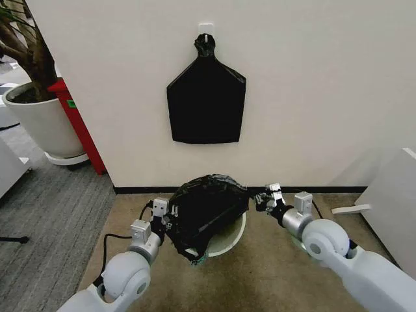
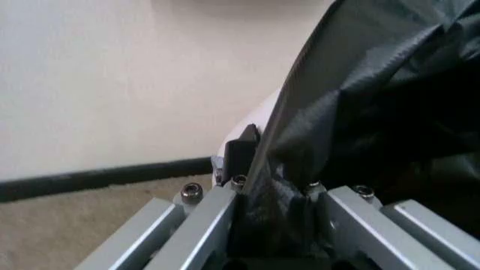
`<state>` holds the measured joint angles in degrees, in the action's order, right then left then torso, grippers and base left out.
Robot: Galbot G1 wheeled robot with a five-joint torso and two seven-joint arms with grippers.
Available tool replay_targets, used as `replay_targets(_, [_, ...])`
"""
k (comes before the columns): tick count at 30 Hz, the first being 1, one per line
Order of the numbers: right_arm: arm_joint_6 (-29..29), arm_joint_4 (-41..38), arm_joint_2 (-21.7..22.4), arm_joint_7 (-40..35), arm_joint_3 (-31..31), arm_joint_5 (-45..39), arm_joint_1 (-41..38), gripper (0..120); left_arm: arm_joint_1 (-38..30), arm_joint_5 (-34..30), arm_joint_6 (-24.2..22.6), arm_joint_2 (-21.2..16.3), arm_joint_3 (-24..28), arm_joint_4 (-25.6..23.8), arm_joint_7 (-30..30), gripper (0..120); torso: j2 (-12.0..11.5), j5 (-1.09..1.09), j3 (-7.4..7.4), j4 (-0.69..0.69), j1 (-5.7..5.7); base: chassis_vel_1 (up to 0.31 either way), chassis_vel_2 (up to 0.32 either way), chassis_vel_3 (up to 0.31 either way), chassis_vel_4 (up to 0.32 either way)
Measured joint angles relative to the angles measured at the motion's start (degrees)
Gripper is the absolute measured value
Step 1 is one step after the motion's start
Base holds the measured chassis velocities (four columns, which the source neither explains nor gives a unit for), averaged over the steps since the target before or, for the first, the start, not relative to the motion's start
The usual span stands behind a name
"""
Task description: Place the garbage bag over the trash bin.
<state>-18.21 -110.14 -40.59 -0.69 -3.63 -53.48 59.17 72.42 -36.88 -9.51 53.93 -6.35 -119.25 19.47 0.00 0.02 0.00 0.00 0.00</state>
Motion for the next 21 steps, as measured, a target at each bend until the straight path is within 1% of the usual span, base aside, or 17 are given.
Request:
replay_targets(1, [0.84,0.63,0.36,1.79,-0.07,0.62,0.01,0,0.06,-1.08,0.11,0.03,-0.09,0.00,0.00,1,0.00,-0.01,0.00,0.00,0.00,0.000,0.000,0.000,0.000])
replay_targets(2, [0.84,0.63,0.36,1.79,-0.07,0.62,0.01,0,0.06,-1.08,0.11,0.03,-0.09,0.00,0.00,1,0.00,-0.01,0.00,0.00,0.00,0.000,0.000,0.000,0.000])
replay_targets(4, [2.51,1.72,1.25,6.34,-0.46,2.05,-0.07,0,0.21,-3.64,0.20,0.03,-0.29,-0.01,0.02,1,0.00,-0.01,0.00,0.00,0.00,0.000,0.000,0.000,0.000])
replay_targets(6, [2.85,1.76,1.69,7.59,-0.80,3.47,-0.17,0,0.28,-5.10,0.20,0.07,-0.35,0.15,0.18,1,0.00,-0.02,0.00,0.00,0.00,0.000,0.000,0.000,0.000])
replay_targets(8, [2.80,0.51,1.90,5.75,-1.91,2.60,0.50,10,0.28,-7.20,0.20,0.07,-0.44,0.44,0.71,1,0.00,-0.02,0.00,0.01,0.00,0.000,0.000,0.000,0.000])
replay_targets(9, [2.80,0.51,1.90,5.75,-1.91,2.60,0.50,10,0.28,-7.20,0.20,0.07,-0.44,0.44,0.71,1,0.00,-0.02,0.00,0.01,0.00,0.000,0.000,0.000,0.000])
replay_targets(10, [2.22,-0.34,2.07,4.84,-3.52,0.64,1.57,15,0.16,-9.46,0.13,0.06,-0.51,0.49,1.07,1,0.00,-0.02,0.00,0.01,0.00,0.000,0.000,0.000,0.000])
replay_targets(11, [1.85,-0.66,2.21,4.56,-4.40,-0.45,2.07,16,0.10,-10.50,-0.02,0.03,-0.53,0.52,1.18,1,0.00,-0.02,0.00,0.00,0.00,0.000,0.000,0.000,0.000])
replay_targets(14, [1.14,-1.32,2.92,3.74,-7.29,-4.78,3.48,29,-0.08,-12.86,-0.41,-0.19,-0.65,1.12,1.26,1,0.00,-0.02,0.00,-0.01,0.00,0.000,0.000,0.000,0.000])
replay_targets(15, [0.86,-1.46,3.17,3.43,-8.31,-6.73,3.74,34,-0.11,-13.06,-0.41,-0.25,-0.67,1.60,1.13,1,0.00,-0.02,0.00,0.00,0.00,0.000,0.000,0.000,0.000])
replay_targets(16, [0.86,-1.46,3.17,3.43,-8.31,-6.73,3.74,34,-0.11,-13.06,-0.41,-0.25,-0.67,1.60,1.13,1,0.00,-0.02,0.00,0.00,0.00,0.000,0.000,0.000,0.000])
replay_targets(17, [0.56,-1.61,3.34,2.94,-9.06,-8.58,3.86,38,-0.13,-13.08,-0.41,-0.27,-0.69,1.94,1.01,1,0.00,-0.03,0.00,0.00,0.00,0.000,0.000,0.000,0.000])
replay_targets(19, [-0.31,-2.08,3.57,1.34,-10.49,-13.45,3.87,46,-0.19,-13.10,-0.27,-0.27,-0.70,2.71,0.58,1,0.00,-0.03,0.00,0.00,0.00,0.000,0.000,0.000,0.000])
replay_targets(21, [-1.41,-2.22,3.62,0.19,-11.27,-17.50,3.65,56,-0.44,-13.14,0.02,-0.27,-0.48,3.31,0.30,1,0.00,-0.03,0.00,0.00,0.00,0.000,0.000,0.000,0.000])
